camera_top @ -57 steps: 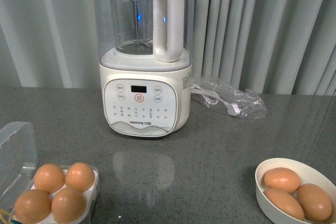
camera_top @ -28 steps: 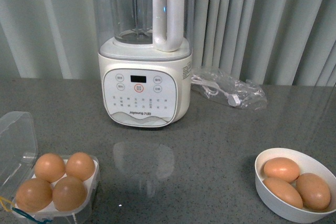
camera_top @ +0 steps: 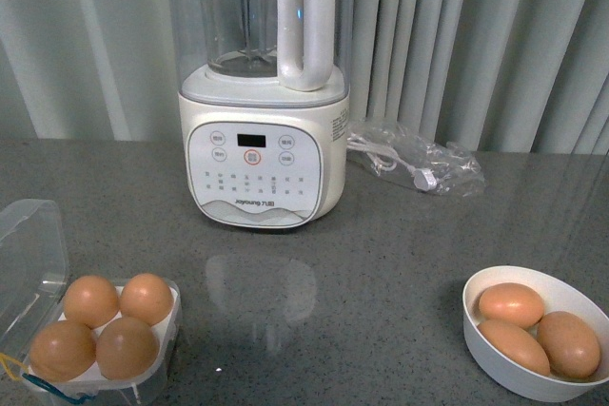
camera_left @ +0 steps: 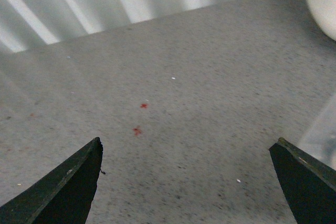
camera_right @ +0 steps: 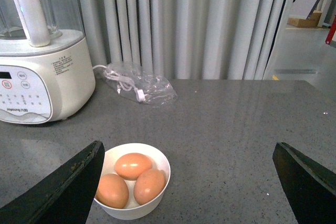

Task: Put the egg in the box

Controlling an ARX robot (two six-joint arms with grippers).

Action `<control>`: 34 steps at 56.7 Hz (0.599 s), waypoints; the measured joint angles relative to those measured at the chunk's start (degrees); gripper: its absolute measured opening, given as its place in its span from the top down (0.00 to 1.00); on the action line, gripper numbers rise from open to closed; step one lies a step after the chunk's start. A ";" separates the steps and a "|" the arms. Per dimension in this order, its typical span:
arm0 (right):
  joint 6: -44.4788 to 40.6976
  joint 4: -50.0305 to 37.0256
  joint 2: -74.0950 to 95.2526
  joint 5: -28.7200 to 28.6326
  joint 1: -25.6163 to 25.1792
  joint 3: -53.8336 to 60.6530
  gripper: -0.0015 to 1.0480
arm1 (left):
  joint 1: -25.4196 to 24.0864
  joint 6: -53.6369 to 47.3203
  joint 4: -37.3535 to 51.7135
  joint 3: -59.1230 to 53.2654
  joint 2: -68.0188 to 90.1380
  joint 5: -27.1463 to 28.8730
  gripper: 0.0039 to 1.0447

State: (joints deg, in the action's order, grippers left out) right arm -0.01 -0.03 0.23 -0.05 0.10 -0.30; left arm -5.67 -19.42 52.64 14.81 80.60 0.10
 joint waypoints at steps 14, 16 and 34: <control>0.02 0.00 0.00 0.00 0.00 0.00 0.07 | 7.69 5.68 -9.20 -0.96 -8.46 -3.69 0.06; 0.00 0.00 0.00 0.00 0.00 0.00 0.07 | 7.78 6.80 -10.45 -0.81 -9.38 -3.50 0.06; 0.00 0.00 0.00 0.00 0.00 0.00 0.07 | -1.20 27.89 -28.13 4.90 -19.17 -5.62 0.06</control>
State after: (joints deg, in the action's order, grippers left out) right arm -0.01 -0.03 0.23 -0.05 0.10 -0.30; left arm -6.87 8.47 24.51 19.70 61.43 -5.52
